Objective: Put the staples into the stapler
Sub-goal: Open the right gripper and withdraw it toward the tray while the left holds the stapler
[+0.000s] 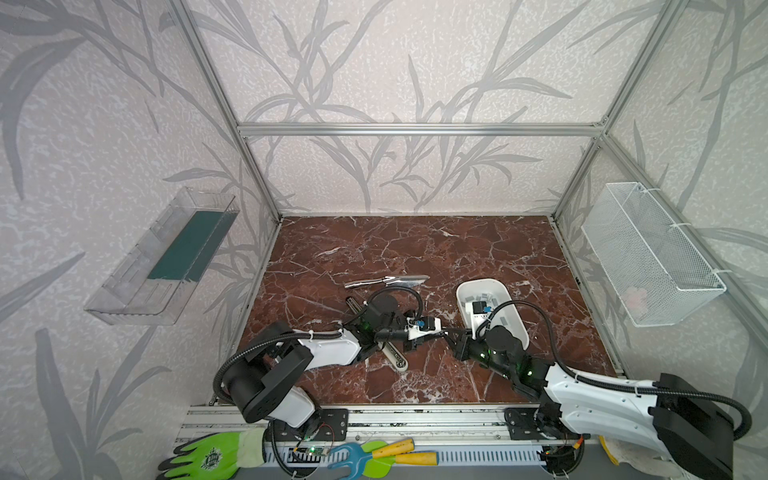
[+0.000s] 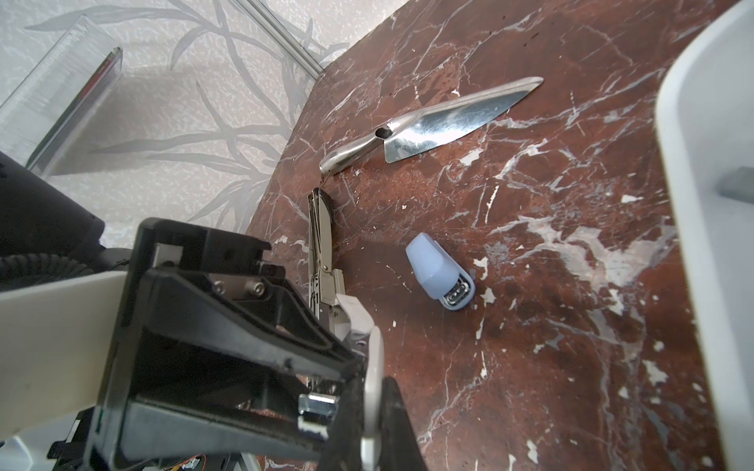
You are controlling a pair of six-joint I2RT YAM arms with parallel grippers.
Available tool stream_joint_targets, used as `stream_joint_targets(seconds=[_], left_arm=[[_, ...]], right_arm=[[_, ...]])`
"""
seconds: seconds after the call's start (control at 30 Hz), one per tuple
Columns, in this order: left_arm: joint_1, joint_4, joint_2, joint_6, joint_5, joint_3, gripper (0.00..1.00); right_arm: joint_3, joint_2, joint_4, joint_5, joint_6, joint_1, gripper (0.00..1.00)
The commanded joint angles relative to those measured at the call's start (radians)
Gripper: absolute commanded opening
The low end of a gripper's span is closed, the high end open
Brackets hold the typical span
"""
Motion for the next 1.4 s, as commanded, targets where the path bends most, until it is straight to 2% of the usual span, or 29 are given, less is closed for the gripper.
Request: stream_joint_targets(seconds=[0.0, 0.13, 0.27, 0.33, 0.4, 0.5, 0.57, 0.63, 0.7, 0.87, 1.03, 1.2, 1.37], left_arm=[[-0.006, -0.021, 0.004, 0.033, 0.003, 0.025, 0.12], [-0.007, -0.039, 0.005, 0.051, -0.004, 0.024, 0.06], [-0.007, -0.088, 0.009, 0.109, -0.037, 0.020, 0.00], [-0.006, -0.185, 0.000, 0.168, -0.083, 0.029, 0.00], [-0.006, -0.228, 0.002, 0.171, -0.140, 0.033, 0.00], [-0.007, -0.357, 0.008, 0.249, -0.155, 0.063, 0.00], [-0.008, -0.534, 0.006, 0.359, -0.108, 0.108, 0.00], [-0.013, -0.661, 0.002, 0.455, -0.070, 0.128, 0.06], [-0.021, -0.729, -0.008, 0.510, -0.063, 0.130, 0.10], [-0.031, -0.829, -0.025, 0.625, -0.052, 0.128, 0.09], [-0.047, -0.916, 0.010, 0.680, -0.024, 0.167, 0.17], [-0.067, -0.900, 0.048, 0.689, -0.047, 0.182, 0.35], [-0.077, -0.884, 0.037, 0.695, -0.113, 0.178, 0.39]], right_arm=[[0.029, -0.010, 0.039, -0.007, -0.009, 0.007, 0.00], [0.021, -0.031, 0.031, 0.001, -0.006, 0.007, 0.07], [0.016, -0.081, -0.022, 0.028, -0.017, 0.006, 0.25], [0.000, -0.134, -0.058, 0.060, -0.016, 0.006, 0.32], [-0.013, -0.193, -0.102, 0.089, -0.018, 0.007, 0.36], [-0.030, -0.284, -0.184, 0.147, -0.021, 0.005, 0.40], [-0.041, -0.332, -0.225, 0.183, -0.022, 0.005, 0.42], [-0.052, -0.372, -0.249, 0.197, -0.021, 0.005, 0.43], [-0.061, -0.399, -0.260, 0.203, -0.019, 0.004, 0.44], [-0.063, -0.406, -0.278, 0.218, -0.016, 0.005, 0.45], [-0.057, -0.364, -0.257, 0.212, -0.015, 0.005, 0.46], [-0.054, -0.329, -0.228, 0.208, -0.012, 0.005, 0.46], [-0.048, -0.316, -0.225, 0.206, -0.014, 0.005, 0.46]])
